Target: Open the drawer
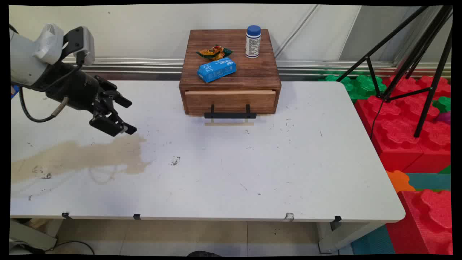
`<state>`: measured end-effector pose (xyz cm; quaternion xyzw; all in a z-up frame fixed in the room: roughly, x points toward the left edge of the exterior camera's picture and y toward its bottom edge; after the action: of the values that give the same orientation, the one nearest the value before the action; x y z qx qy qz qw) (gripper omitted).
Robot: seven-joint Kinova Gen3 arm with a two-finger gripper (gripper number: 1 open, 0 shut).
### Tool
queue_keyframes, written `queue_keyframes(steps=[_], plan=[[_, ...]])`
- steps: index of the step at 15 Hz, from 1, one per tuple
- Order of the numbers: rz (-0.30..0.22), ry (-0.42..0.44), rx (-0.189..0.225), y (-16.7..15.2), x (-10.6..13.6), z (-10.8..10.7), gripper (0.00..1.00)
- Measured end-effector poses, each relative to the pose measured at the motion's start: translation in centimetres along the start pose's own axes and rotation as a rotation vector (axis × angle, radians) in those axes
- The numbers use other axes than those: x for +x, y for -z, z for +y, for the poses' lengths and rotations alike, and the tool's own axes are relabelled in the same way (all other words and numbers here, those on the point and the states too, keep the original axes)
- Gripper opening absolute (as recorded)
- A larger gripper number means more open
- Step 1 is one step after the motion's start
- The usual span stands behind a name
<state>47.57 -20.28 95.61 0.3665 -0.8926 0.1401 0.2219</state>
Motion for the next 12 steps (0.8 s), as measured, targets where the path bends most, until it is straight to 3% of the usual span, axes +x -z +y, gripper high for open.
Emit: queue_keyframes(steps=[12], plan=[[0.024,-0.014,0.026,-2.2,3.1,0.1,1.0]])
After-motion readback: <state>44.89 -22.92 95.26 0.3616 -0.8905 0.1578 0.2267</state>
